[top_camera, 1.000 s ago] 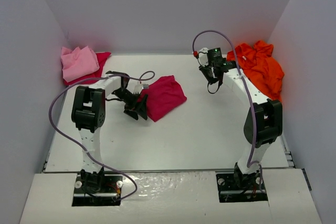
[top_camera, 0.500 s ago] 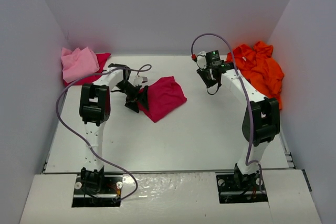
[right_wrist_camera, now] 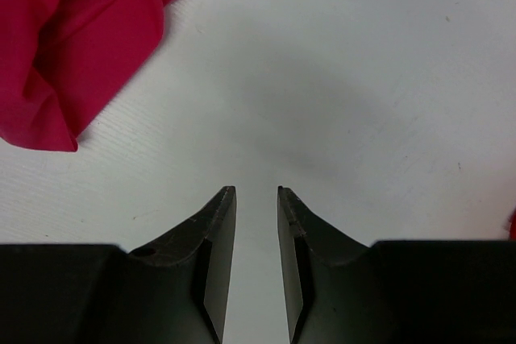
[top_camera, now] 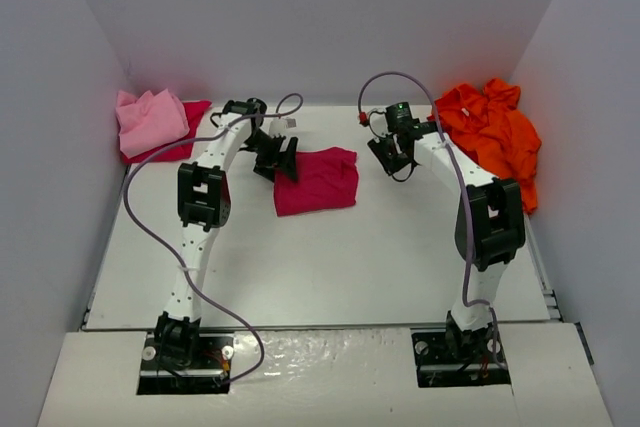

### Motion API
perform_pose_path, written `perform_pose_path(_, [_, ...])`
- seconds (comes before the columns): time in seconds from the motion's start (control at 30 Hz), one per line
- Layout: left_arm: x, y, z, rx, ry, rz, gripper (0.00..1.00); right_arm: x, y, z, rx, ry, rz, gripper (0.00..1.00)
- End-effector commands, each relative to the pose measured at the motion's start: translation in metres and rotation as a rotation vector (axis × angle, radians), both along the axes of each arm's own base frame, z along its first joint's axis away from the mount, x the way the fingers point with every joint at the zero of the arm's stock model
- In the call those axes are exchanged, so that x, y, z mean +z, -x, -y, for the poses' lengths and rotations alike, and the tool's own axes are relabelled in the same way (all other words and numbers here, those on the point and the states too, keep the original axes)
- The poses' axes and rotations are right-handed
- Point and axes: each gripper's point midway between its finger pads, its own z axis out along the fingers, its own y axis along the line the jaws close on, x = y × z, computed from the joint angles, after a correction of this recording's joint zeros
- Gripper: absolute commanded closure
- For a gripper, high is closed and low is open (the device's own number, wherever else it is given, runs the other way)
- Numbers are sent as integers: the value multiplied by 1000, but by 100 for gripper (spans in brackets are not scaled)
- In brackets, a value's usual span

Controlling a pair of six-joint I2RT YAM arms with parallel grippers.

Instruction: Fold and stack the t-shirts

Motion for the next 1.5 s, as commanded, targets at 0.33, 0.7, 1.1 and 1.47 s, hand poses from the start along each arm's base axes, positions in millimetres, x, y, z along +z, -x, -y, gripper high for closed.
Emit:
perform_pose_path(0.33, [-54,20,2,-67,-167,-45,88,-14,1,-27,41,-46,-46,76])
perform_pose_path(0.7, [-41,-5,-25,-94,-427,141,100,-9,4,-28,57,-43,-33,76])
perform_pose_path(1.1, [121,-107,-293,193,-1278,602,100,-7,4,-38,91,-68,-33,77])
perform_pose_path(1.47, [234,-167,-318,211,-1661,952,100,-24,12,-34,103,-52,-62,77])
